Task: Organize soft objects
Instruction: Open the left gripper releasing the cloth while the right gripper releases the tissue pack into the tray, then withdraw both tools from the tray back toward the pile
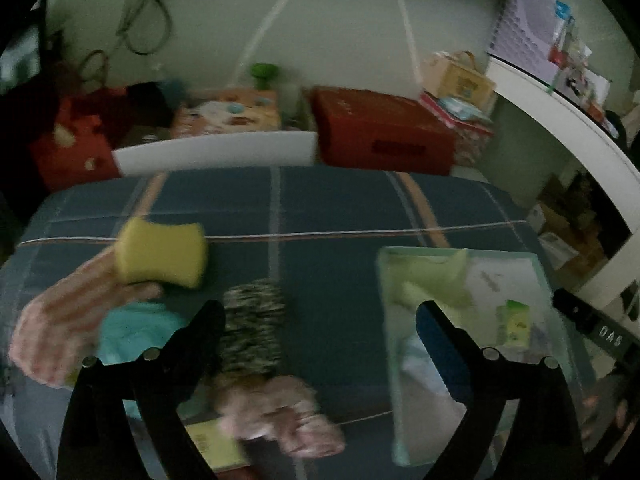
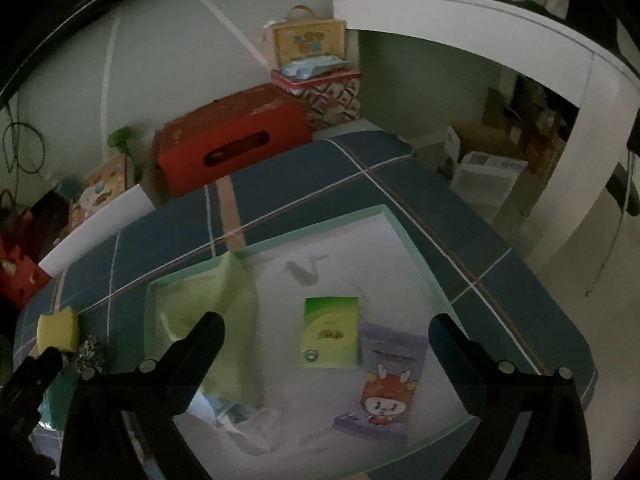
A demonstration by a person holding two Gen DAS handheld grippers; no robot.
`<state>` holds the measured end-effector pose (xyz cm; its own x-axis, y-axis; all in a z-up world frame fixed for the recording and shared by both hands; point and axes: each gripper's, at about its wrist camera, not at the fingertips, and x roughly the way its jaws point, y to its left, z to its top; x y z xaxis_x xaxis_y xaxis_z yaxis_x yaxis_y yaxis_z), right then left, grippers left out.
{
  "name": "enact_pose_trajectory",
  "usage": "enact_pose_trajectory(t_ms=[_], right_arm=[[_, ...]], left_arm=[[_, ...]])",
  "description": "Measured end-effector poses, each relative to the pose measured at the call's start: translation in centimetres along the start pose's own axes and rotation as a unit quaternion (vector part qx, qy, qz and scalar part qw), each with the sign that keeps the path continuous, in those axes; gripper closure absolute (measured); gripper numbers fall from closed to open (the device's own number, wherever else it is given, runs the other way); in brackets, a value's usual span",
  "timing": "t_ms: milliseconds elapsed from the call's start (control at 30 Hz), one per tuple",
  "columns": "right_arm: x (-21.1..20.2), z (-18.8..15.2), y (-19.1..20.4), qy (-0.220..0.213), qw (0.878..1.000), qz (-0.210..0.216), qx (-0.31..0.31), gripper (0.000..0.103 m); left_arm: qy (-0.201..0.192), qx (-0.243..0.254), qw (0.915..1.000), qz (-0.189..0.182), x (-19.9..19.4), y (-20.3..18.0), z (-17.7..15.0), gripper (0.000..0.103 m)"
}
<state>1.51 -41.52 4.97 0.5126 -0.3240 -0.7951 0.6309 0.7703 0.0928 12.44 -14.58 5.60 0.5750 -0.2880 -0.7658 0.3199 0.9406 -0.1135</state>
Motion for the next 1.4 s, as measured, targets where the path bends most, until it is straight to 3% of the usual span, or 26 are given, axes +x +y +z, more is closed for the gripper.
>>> enact_pose_trajectory(t_ms=[300,633,867,1400], right_arm=[[-0.3,-1.0,3.6,0.005,0.999,0.021,-0.042,0.0],[-2.1,-2.9,9.6,-0.003,0.993,0.084,-0.087,0.0],[-3.1,-5.7,13.5,0.009,0.984,0.136,-0.114,0.0],[-1.6,-10.9,17.3,0.066,0.97,0.147,-0.18,0.0]], left_arm=[[0.003,-0.057,0.9959,0.07,-2.7,7.8,-2.5,0.007],[0.025,-0.143,0.9803,0.134,-4.8,16.6,-4.9,0.007],[0.037,-0.186,0.9737,0.127,-5.4,19.8,-6.3,0.007],[0.09,-0.201,0.9716,0.087,-3.2,20.7,-8.8,0.007]])
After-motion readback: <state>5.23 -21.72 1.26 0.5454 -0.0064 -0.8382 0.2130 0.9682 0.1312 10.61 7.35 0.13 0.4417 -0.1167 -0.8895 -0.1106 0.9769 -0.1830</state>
